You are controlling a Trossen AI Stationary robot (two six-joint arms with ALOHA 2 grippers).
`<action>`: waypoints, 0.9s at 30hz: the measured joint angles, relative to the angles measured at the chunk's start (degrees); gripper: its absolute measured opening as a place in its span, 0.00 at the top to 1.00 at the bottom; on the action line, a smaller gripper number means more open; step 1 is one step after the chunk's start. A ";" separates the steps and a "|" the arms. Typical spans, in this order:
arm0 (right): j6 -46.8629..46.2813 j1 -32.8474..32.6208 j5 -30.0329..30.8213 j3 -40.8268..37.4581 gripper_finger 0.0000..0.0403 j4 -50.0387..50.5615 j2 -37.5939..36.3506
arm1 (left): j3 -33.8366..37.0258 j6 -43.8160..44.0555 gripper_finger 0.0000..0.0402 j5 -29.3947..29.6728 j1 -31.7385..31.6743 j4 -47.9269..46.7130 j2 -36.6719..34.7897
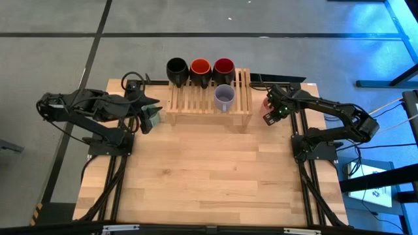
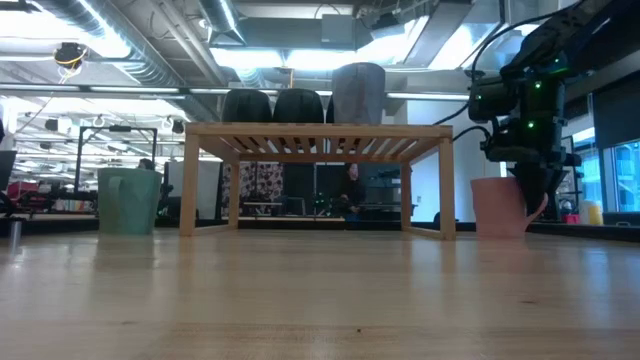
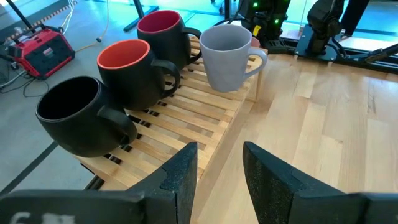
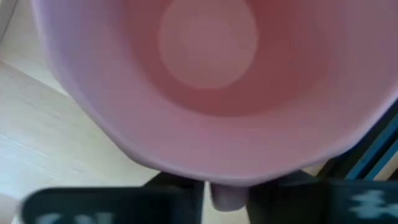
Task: Place coffee mugs
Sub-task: Put the pink mug on the shelf
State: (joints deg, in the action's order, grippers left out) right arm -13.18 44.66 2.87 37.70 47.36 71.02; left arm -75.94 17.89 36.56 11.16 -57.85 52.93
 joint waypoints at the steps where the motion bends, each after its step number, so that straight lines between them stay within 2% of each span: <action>1: 0.05 0.00 -0.01 0.02 0.86 0.02 0.00 | 0.00 0.00 0.69 0.01 0.00 -0.02 0.00; 4: 0.14 -0.02 -0.39 0.13 0.94 -0.22 -0.13 | 0.00 -0.02 0.69 0.02 0.00 -0.02 0.00; 12: -1.76 -0.02 2.60 3.01 0.94 3.13 -0.51 | 0.00 -0.42 0.69 0.04 0.00 -0.02 0.00; 18: -5.40 -0.49 2.21 8.29 0.94 10.93 -5.15 | 0.00 -0.43 0.69 0.04 0.02 -0.02 0.00; 23: -9.75 -5.73 2.29 13.28 0.94 20.79 -9.62 | 0.00 -0.45 0.69 0.82 0.01 0.00 0.00; 27: -16.49 -13.44 3.55 16.66 0.94 27.10 -12.17 | 0.00 -0.42 0.69 1.51 0.02 -0.02 0.00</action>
State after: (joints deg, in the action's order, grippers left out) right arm -29.68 31.23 6.42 54.36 74.46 58.85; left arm -75.94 17.47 38.06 11.18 -57.87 52.93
